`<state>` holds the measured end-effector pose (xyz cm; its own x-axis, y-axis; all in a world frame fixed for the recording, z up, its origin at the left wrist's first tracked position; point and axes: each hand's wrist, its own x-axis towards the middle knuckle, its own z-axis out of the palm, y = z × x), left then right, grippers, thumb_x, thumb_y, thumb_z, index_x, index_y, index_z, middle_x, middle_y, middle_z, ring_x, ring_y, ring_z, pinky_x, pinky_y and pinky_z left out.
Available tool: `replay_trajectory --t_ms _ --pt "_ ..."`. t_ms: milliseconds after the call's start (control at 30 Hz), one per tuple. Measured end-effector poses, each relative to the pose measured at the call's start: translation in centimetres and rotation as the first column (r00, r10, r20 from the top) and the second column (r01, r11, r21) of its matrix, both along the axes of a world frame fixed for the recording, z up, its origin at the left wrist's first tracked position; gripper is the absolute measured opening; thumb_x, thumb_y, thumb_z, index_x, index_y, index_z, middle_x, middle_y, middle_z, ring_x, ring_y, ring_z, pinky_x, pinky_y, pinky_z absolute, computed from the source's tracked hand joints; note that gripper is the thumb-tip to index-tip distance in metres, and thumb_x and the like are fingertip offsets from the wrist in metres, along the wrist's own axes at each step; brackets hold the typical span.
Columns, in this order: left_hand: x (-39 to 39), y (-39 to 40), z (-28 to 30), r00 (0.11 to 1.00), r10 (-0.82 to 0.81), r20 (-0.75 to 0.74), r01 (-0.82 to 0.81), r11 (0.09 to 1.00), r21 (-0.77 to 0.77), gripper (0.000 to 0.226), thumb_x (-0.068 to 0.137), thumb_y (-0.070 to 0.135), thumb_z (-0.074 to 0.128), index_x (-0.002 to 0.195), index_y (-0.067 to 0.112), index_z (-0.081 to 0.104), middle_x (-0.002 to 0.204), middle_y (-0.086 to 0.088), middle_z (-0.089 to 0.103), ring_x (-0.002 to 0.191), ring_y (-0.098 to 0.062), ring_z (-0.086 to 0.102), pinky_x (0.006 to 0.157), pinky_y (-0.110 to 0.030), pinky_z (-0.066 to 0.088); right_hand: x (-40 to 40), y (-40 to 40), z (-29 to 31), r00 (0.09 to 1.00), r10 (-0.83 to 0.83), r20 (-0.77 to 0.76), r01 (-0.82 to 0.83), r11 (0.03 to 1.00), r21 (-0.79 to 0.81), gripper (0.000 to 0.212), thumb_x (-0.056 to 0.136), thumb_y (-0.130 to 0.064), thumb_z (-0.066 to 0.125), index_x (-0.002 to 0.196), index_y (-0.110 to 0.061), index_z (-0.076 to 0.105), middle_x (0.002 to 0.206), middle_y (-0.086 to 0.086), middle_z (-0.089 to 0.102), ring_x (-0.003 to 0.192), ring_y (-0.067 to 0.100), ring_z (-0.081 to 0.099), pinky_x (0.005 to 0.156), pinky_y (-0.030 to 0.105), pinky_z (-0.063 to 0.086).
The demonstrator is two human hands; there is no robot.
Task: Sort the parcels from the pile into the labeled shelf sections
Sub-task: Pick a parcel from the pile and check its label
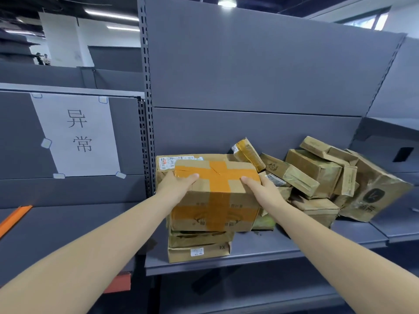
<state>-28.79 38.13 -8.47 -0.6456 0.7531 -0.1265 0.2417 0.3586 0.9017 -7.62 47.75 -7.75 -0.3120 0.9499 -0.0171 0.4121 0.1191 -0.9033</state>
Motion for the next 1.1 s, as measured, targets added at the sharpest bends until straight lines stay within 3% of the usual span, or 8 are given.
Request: replay_trajectory --t_ms 233,367,467,567,667,867,1000,1100 --pt "-2.3 1.4 1.2 0.99 -0.133 -0.043 0.135 0.99 0.048 0.1 0.072 0.063 0.072 0.151 0.021 0.029 0.148 -0.002 0.042 0.13 -0.027 0.045 0.106 -0.044 0.041 1.0 -3.0 -2.1 0.983 -0.078 -0.165 0.08 0.997 0.005 0.067 0.078 -0.049 0.074 0.126 -0.027 0.033 0.119 -0.002 0.054 0.108 0.02 0.055 0.096 0.041 0.05" --pt "-3.0 0.6 0.6 0.968 -0.237 -0.082 0.242 0.969 0.052 0.089 0.073 0.053 0.075 0.146 0.019 0.038 0.138 0.0 0.053 0.116 -0.019 0.053 0.093 -0.031 0.044 1.6 -4.6 -3.7 0.977 -0.1 -0.191 0.109 0.993 0.035 0.096 0.075 -0.051 0.077 0.148 -0.028 0.019 0.121 -0.009 0.046 0.111 0.013 0.048 0.102 0.038 0.044" --pt "-3.6 0.0 0.1 0.957 -0.28 -0.078 0.284 0.958 0.043 0.06 0.077 0.047 0.075 0.125 0.022 0.049 0.111 0.008 0.063 0.1 -0.014 0.059 0.085 -0.028 0.046 2.2 -4.2 -3.9 0.989 -0.096 -0.111 0.108 0.988 0.109 0.075 0.078 -0.061 0.068 0.14 -0.029 0.039 0.123 -0.012 0.05 0.115 0.012 0.05 0.097 0.033 0.043" --pt "-4.5 -0.4 0.0 0.942 -0.325 -0.083 0.33 0.942 0.056 0.082 0.057 0.064 0.081 0.123 0.025 0.054 0.111 0.008 0.066 0.104 -0.017 0.062 0.095 -0.036 0.049 2.1 -3.5 -3.7 0.997 -0.065 -0.033 0.069 0.986 0.154 0.073 0.074 -0.068 0.066 0.133 -0.031 0.048 0.128 -0.006 0.048 0.117 0.015 0.05 0.097 0.034 0.043" --pt "-5.2 -0.7 -0.2 0.936 -0.341 -0.087 0.344 0.938 0.03 0.088 0.062 0.062 0.079 0.134 0.023 0.049 0.121 0.005 0.063 0.106 -0.016 0.061 0.084 -0.029 0.05 1.6 -3.8 -3.7 0.993 0.034 -0.113 -0.021 0.993 0.119 0.068 0.068 -0.068 0.071 0.123 -0.034 0.05 0.124 -0.011 0.056 0.115 0.011 0.054 0.1 0.041 0.048" --pt "-4.7 -0.6 -0.3 0.968 -0.161 -0.191 0.15 0.986 -0.07 0.097 0.069 0.077 0.061 0.143 0.02 0.037 0.137 -0.005 0.052 0.119 -0.027 0.053 0.099 -0.045 0.047 0.2 -7.1 -4.9 0.961 0.098 -0.259 -0.048 0.98 0.194 0.047 0.075 -0.041 0.081 0.102 -0.031 0.045 0.106 -0.009 0.06 0.098 0.007 0.061 0.077 0.025 0.054" --pt "-2.3 -0.6 0.3 0.957 0.009 -0.291 -0.061 0.984 -0.169 0.116 0.064 0.092 0.044 0.151 0.018 0.022 0.152 -0.014 0.03 0.14 -0.039 0.025 0.111 -0.052 0.028 -0.7 -9.1 -6.4 0.973 0.158 -0.171 -0.068 0.896 0.439 0.055 0.068 -0.061 0.073 0.113 -0.044 0.047 0.111 -0.022 0.05 0.109 0.007 0.052 0.09 0.029 0.048" --pt "-1.6 -0.6 0.6 0.974 0.064 -0.216 -0.114 0.967 -0.227 0.126 0.058 0.095 0.045 0.155 0.023 0.008 0.16 -0.012 0.011 0.145 -0.043 0.004 0.115 -0.059 0.013 -0.5 -9.9 -6.7 0.971 0.212 -0.11 -0.127 0.849 0.513 0.059 0.075 -0.066 0.064 0.126 -0.039 0.05 0.12 -0.023 0.05 0.118 0.007 0.048 0.096 0.028 0.042"
